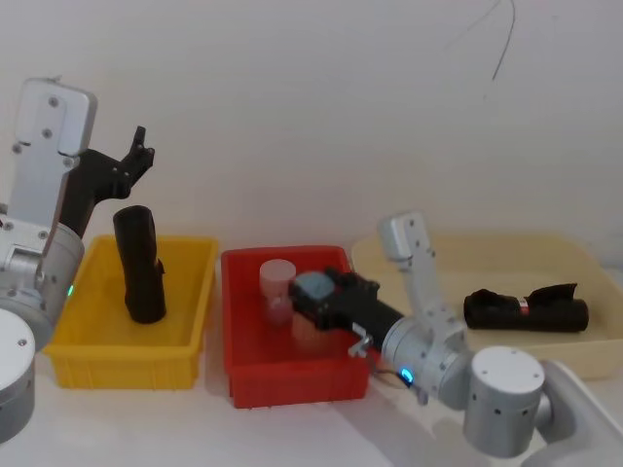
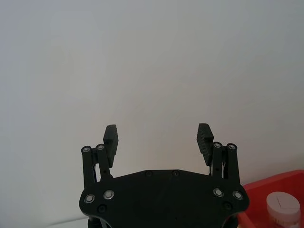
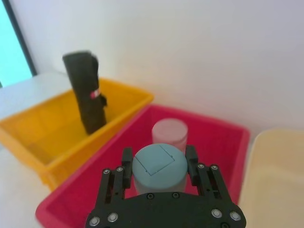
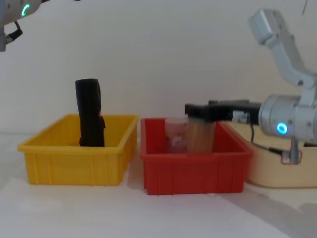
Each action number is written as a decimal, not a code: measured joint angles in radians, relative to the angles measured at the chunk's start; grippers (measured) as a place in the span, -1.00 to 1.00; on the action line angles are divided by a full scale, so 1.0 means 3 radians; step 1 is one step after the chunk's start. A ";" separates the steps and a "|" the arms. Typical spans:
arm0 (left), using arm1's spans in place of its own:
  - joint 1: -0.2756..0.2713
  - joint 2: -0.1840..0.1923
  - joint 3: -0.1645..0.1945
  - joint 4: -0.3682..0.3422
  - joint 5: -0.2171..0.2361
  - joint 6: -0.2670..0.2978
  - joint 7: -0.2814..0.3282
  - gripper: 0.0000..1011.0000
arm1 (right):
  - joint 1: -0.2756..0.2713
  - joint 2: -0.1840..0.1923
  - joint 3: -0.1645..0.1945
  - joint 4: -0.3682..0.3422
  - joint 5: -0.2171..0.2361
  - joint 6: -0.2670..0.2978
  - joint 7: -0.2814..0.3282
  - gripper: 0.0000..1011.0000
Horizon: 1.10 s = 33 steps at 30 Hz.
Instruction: Pick up the garbage bag with the one hand and transfer it to the other hand.
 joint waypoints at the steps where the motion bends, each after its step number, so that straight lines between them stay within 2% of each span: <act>1: 0.0000 0.0000 0.0000 0.0000 0.0000 0.0000 0.0000 0.98 | 0.0020 0.0009 0.0024 -0.0029 0.0005 -0.0003 -0.0015 0.28; 14: 0.0000 0.0000 0.0000 0.0000 0.0000 0.0000 0.0000 0.98 | 0.0168 0.0128 0.0248 -0.0158 0.0001 -0.0024 -0.0169 0.28; 19: 0.0000 0.0000 0.0000 0.0000 0.0000 0.0000 0.0000 0.98 | 0.0191 0.0226 0.0373 -0.0182 -0.0028 0.0001 -0.0247 0.28; 27: 0.0000 0.0000 0.0000 0.0000 0.0000 0.0000 0.0000 0.98 | 0.0159 0.0325 0.0435 -0.0193 -0.0075 0.0120 -0.0282 0.28; 33: 0.0000 0.0000 0.0000 0.0000 0.0000 0.0000 0.0000 0.98 | 0.0103 0.0367 0.0430 -0.0192 -0.0108 0.0222 -0.0280 0.28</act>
